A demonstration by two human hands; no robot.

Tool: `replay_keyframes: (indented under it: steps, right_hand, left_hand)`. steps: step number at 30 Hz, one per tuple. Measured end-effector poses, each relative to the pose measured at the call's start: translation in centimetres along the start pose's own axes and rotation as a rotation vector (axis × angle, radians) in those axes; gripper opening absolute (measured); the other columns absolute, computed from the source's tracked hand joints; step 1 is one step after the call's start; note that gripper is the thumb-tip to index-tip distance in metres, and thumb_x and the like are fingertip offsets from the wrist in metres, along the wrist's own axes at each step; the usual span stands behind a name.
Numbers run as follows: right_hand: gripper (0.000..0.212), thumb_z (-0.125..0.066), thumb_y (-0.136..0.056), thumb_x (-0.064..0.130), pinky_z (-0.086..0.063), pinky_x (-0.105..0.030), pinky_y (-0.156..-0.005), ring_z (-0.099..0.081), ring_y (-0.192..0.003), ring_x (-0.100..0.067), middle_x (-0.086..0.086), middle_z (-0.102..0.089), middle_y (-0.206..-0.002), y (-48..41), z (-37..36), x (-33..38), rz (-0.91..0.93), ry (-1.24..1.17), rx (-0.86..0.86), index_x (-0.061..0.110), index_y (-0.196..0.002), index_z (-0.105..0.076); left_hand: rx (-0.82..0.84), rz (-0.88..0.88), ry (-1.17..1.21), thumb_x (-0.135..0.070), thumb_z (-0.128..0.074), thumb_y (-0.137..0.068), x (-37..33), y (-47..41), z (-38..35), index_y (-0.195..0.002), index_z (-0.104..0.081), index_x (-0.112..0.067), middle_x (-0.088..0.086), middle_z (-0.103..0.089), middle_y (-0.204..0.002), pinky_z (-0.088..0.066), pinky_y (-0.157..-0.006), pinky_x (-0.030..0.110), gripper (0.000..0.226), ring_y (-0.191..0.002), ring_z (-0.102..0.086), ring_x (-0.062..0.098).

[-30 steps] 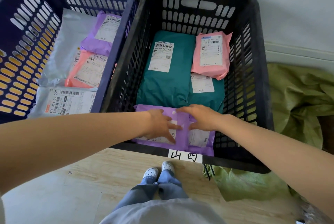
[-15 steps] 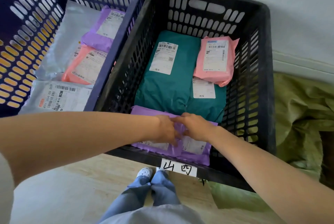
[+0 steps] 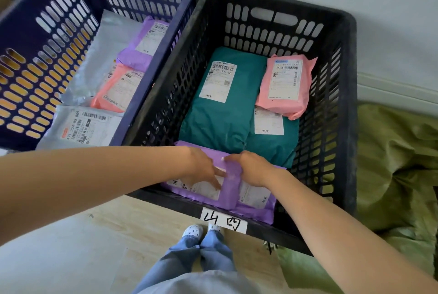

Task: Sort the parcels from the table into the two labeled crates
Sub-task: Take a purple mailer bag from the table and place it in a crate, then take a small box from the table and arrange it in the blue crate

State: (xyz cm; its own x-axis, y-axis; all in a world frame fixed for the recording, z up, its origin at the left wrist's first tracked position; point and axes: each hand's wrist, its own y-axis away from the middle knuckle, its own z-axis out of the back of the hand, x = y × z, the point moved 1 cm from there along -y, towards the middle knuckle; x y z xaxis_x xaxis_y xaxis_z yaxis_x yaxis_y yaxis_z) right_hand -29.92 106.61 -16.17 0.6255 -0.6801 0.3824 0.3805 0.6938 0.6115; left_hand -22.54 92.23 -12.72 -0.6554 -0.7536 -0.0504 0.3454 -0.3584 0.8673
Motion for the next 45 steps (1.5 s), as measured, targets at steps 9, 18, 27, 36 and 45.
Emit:
replay_keyframes:
  steps: [9,18,27,36,45]
  right_hand:
    - [0.063,-0.052,-0.090,0.001,-0.048,-0.042,-0.096,-0.050,-0.124,-0.031,-0.009,-0.045,-0.141,-0.2,1.8,1.1,-0.008,-0.003,-0.122,0.023,-0.147,-0.038]
    - [0.045,-0.060,-0.093,0.005,-0.046,-0.025,-0.087,-0.059,-0.107,-0.018,-0.008,-0.055,-0.132,1.3,5.9,4.1,0.003,-0.605,-0.438,0.018,-0.135,-0.052]
    - [0.035,-0.049,-0.093,-0.001,-0.049,-0.022,-0.087,-0.061,-0.101,-0.010,0.003,-0.064,-0.111,2.2,9.4,14.8,0.155,-0.791,-0.899,0.018,-0.122,-0.059]
    - [0.031,-0.056,-0.095,0.006,-0.050,-0.023,-0.087,-0.061,-0.101,-0.003,0.014,-0.061,-0.112,-1.4,8.8,30.4,0.282,-0.826,-0.978,0.024,-0.121,-0.058]
    - [0.034,-0.054,-0.095,0.003,-0.052,-0.033,-0.092,-0.062,-0.103,-0.014,0.003,-0.062,-0.118,-8.0,5.3,45.9,0.372,-0.815,-0.835,0.020,-0.124,-0.058]
  left_hand:
    - [-0.252,0.293,0.333,-0.003,-0.044,-0.092,0.8,3.4,0.3,-0.152,-0.016,-0.035,-0.002,-0.013,-0.161,-0.040,-0.104,0.039,0.074,-0.139,-0.033,0.024]
    - [-1.005,0.579,0.920,-0.008,-0.043,-0.097,1.1,8.8,0.6,-0.143,-0.042,-0.020,0.002,-0.035,-0.151,-0.035,-0.109,0.034,0.048,-0.139,-0.033,0.019]
    - [-1.514,0.596,0.993,-0.009,-0.040,-0.099,3.1,17.7,-2.6,-0.145,-0.039,-0.024,-0.001,-0.046,-0.144,-0.033,-0.086,0.017,0.049,-0.123,-0.048,0.020]
    - [-1.612,0.659,1.111,-0.010,-0.042,-0.099,7.0,26.1,-15.7,-0.144,-0.038,-0.028,-0.001,-0.050,-0.141,-0.041,-0.083,0.025,0.049,-0.109,-0.058,0.022]
    - [-1.674,0.816,1.251,-0.008,-0.043,-0.099,10.3,33.9,-31.1,-0.144,-0.039,-0.025,-0.003,-0.047,-0.145,-0.035,-0.100,0.022,0.048,-0.134,-0.040,0.015]
